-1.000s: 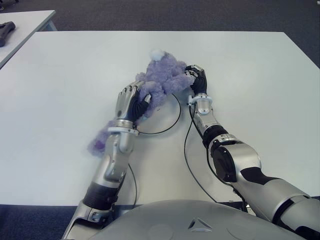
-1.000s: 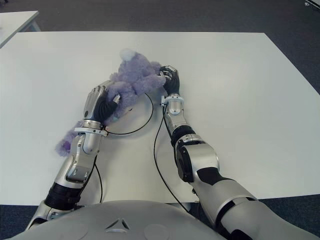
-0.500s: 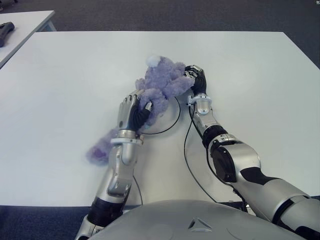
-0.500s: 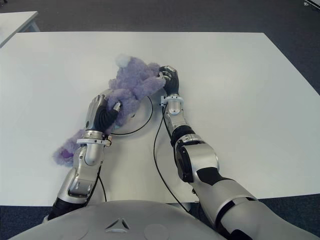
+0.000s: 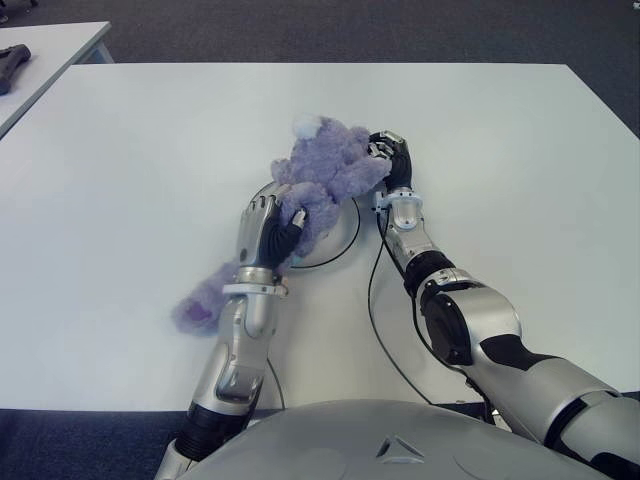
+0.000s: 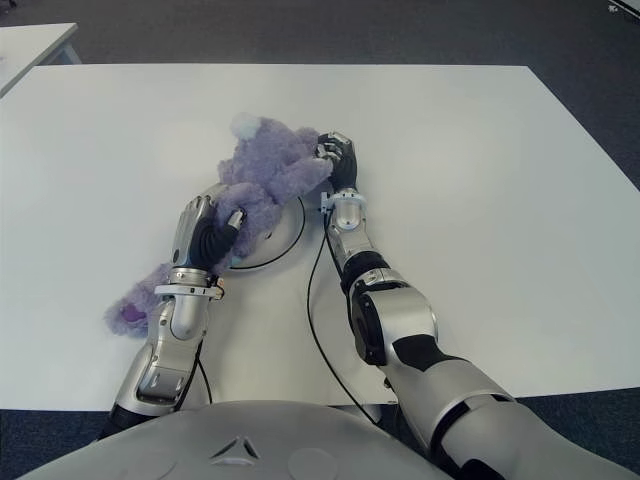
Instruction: Put the doll into the plate.
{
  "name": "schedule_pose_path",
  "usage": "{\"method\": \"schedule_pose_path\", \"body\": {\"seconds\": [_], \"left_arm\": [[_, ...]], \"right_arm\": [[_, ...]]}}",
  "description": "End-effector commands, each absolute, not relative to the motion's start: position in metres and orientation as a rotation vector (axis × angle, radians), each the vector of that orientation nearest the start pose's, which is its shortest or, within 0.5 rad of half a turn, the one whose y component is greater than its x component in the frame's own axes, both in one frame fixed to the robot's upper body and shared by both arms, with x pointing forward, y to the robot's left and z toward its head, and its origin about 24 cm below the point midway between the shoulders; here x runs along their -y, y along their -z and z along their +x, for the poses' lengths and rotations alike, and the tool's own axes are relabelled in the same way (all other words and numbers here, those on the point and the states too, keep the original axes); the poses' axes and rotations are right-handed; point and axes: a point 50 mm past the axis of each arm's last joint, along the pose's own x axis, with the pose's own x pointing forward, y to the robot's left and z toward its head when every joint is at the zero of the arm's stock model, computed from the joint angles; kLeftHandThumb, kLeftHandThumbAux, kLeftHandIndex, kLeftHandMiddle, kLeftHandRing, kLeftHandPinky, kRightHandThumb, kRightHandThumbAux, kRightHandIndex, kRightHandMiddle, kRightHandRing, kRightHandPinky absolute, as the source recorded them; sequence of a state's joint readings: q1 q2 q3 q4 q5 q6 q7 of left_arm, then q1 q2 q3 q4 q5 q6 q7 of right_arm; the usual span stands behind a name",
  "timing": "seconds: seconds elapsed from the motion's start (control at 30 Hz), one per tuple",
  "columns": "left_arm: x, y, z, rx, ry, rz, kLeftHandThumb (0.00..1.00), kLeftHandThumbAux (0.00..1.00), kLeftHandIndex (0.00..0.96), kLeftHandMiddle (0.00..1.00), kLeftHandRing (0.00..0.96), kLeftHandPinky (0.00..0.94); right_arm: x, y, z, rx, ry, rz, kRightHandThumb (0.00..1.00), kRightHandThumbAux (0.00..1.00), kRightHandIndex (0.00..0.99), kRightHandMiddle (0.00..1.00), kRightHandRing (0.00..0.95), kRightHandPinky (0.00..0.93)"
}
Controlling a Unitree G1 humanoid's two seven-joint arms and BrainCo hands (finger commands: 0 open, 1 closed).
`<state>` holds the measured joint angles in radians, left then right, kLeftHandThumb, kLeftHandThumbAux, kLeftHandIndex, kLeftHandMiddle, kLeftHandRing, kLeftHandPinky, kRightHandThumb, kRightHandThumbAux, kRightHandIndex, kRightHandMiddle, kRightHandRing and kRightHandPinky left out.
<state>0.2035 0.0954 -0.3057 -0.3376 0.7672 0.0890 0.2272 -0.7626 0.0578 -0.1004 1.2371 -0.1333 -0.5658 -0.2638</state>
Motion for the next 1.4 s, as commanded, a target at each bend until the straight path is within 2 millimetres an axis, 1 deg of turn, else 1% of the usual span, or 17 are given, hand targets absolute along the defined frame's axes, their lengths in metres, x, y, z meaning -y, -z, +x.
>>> {"method": "schedule_pose_path", "body": {"seconds": [0.03,0.53,0.63,0.7,0.77,0.97,1.1,1.13,1.17,1.2,1.3,1.33,1.37,1.4], "left_arm": [[-0.11,-0.05,0.195,0.142,0.018,0.805,0.749,0.689,0.445,0.832,0.843,0.819],[-0.107,-0.052,0.184,0.164,0.019,0.813,0.75,0.688,0.446,0.808,0.833,0.811],[-0.105,-0.052,0.183,0.174,0.013,0.828,0.75,0.688,0.446,0.819,0.842,0.822],[-0.105,-0.051,0.183,0.175,0.013,0.836,0.75,0.688,0.445,0.848,0.859,0.854],[-0.105,-0.05,0.184,0.175,0.012,0.842,0.75,0.688,0.445,0.855,0.862,0.856],[-0.105,-0.048,0.185,0.175,0.015,0.834,0.747,0.69,0.444,0.866,0.861,0.85],[-0.107,-0.046,0.184,0.163,0.029,0.801,0.744,0.691,0.443,0.843,0.836,0.829],[-0.108,-0.045,0.183,0.16,0.034,0.796,0.739,0.69,0.444,0.822,0.807,0.801],[-0.11,-0.044,0.182,0.155,0.039,0.794,0.739,0.69,0.445,0.818,0.802,0.796],[-0.111,-0.043,0.182,0.152,0.043,0.793,0.726,0.691,0.441,0.779,0.748,0.717],[-0.112,-0.041,0.181,0.147,0.054,0.798,0.711,0.692,0.437,0.74,0.693,0.629],[-0.112,-0.041,0.181,0.145,0.059,0.802,0.694,0.697,0.431,0.689,0.646,0.596],[-0.113,-0.04,0.181,0.141,0.066,0.807,0.692,0.698,0.43,0.68,0.638,0.59],[-0.113,-0.04,0.181,0.139,0.071,0.809,0.687,0.701,0.425,0.62,0.598,0.564]], "right_arm": [[0.107,0.056,0.288,-0.333,0.057,-0.103,0.69,0.736,0.414,0.378,0.38,0.372],[0.108,0.056,0.288,-0.326,0.055,-0.113,0.691,0.736,0.414,0.376,0.38,0.376],[0.108,0.056,0.288,-0.328,0.054,-0.111,0.692,0.736,0.415,0.379,0.383,0.38],[0.108,0.056,0.288,-0.329,0.054,-0.112,0.691,0.736,0.414,0.376,0.38,0.377],[0.108,0.056,0.288,-0.329,0.054,-0.115,0.69,0.736,0.414,0.375,0.379,0.377],[0.108,0.056,0.288,-0.328,0.056,-0.122,0.688,0.736,0.413,0.377,0.381,0.378],[0.108,0.056,0.288,-0.33,0.056,-0.125,0.687,0.736,0.413,0.377,0.381,0.376],[0.108,0.057,0.288,-0.331,0.055,-0.125,0.687,0.737,0.413,0.376,0.38,0.371],[0.108,0.057,0.288,-0.331,0.055,-0.125,0.686,0.737,0.413,0.376,0.38,0.37],[0.108,0.057,0.288,-0.332,0.055,-0.126,0.686,0.737,0.413,0.375,0.378,0.365],[0.108,0.057,0.288,-0.331,0.055,-0.128,0.686,0.737,0.413,0.374,0.376,0.363],[0.108,0.057,0.288,-0.331,0.055,-0.129,0.687,0.736,0.413,0.374,0.377,0.368],[0.108,0.056,0.288,-0.331,0.055,-0.13,0.687,0.736,0.413,0.374,0.377,0.369],[0.108,0.056,0.288,-0.33,0.055,-0.13,0.688,0.736,0.414,0.373,0.375,0.365]]}}
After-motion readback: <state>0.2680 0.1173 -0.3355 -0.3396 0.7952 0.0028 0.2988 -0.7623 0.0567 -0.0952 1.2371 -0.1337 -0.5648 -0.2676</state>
